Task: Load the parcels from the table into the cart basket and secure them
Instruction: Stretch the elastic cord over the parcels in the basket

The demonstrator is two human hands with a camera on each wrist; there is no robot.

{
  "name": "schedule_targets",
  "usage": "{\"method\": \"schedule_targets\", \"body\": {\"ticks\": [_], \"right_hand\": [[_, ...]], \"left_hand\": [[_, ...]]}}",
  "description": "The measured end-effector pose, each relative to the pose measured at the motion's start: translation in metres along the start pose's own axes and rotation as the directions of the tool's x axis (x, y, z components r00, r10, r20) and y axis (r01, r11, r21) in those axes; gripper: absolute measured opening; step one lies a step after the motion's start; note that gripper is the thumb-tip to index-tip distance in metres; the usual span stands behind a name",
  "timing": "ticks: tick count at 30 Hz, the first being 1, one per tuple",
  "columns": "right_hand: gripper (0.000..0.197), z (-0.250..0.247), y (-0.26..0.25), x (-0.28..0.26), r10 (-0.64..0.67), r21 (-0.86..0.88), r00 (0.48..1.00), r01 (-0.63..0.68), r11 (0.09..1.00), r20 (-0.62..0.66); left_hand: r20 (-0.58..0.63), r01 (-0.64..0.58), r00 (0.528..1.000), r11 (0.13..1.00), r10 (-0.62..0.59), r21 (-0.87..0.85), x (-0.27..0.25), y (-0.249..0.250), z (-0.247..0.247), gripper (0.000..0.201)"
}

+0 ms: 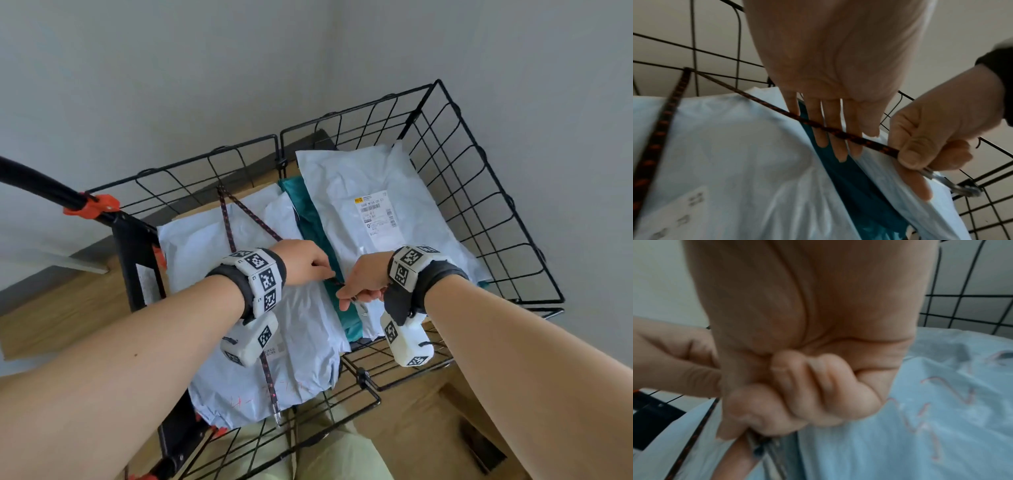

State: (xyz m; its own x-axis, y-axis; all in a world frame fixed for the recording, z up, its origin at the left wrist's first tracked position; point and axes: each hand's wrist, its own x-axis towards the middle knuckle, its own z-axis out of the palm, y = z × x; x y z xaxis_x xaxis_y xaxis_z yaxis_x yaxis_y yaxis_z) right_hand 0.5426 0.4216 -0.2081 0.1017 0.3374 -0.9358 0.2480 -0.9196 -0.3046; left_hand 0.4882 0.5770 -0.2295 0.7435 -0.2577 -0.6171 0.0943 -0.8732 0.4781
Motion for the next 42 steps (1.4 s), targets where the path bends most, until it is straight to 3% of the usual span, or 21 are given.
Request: {"method": "schedule_targets", "body": {"ticks": [4,8,13,16,19,22,27,30,33,38,42], "right_hand": [[0.029,-0.002,0.024,-0.003,0.049,0.018,0.998,-0.048,0.999,-0.049],[0.020,-0.005,0.048,-0.009,0.049,0.119,0.996,-0.040,0.992,-0.078],[0.019,-0.018,0.099,-0.022,0.134,0.277,0.963,-0.067,0.959,-0.233],[0.015,-0.029,0.127,-0.026,0.148,0.333,0.940,-0.039,0.942,-0.308],[0.027,-0.038,0.143,-0.026,0.117,0.422,0.935,0.039,0.906,-0.336],[0.035,-0.045,0.147,-0.017,0.075,0.375,0.950,0.047,0.926,-0.303],[0.039,-0.048,0.156,0.001,0.038,0.181,0.980,-0.001,0.983,-0.198],[0.042,-0.049,0.160,0.008,0.025,0.186,0.993,-0.002,0.983,-0.120],[0.039,-0.049,0.164,0.016,0.021,0.151,0.999,-0.014,0.988,-0.048],[0.040,-0.048,0.167,0.020,0.028,0.272,0.999,-0.016,0.962,-0.042],[0.039,-0.048,0.164,0.021,0.037,0.337,0.999,-0.022,0.941,-0.036]], "left_hand": [[0.080,-0.034,0.996,0.998,0.038,-0.044,0.014,0.025,-0.001,0.021],[0.102,-0.022,0.994,0.985,0.040,-0.171,0.029,0.048,0.002,0.019],[0.067,-0.065,0.995,0.995,0.070,-0.079,0.052,0.084,0.013,0.018],[0.116,-0.092,0.989,0.995,0.095,-0.029,0.070,0.106,0.024,0.018],[0.187,-0.123,0.976,0.992,0.114,0.035,0.088,0.123,0.038,0.038],[0.254,-0.134,0.962,0.984,0.101,0.115,0.103,0.133,0.054,0.042],[0.335,-0.101,0.941,0.982,0.042,0.161,0.116,0.144,0.082,0.032],[0.405,-0.115,0.913,0.985,0.055,0.126,0.121,0.144,0.092,0.030],[0.464,-0.079,0.884,0.996,0.056,0.030,0.126,0.141,0.094,0.043],[0.520,-0.016,0.851,0.993,0.075,-0.118,0.131,0.137,0.089,0.018],[0.514,-0.057,0.852,0.994,0.099,-0.098,0.130,0.133,0.085,0.022]]}}
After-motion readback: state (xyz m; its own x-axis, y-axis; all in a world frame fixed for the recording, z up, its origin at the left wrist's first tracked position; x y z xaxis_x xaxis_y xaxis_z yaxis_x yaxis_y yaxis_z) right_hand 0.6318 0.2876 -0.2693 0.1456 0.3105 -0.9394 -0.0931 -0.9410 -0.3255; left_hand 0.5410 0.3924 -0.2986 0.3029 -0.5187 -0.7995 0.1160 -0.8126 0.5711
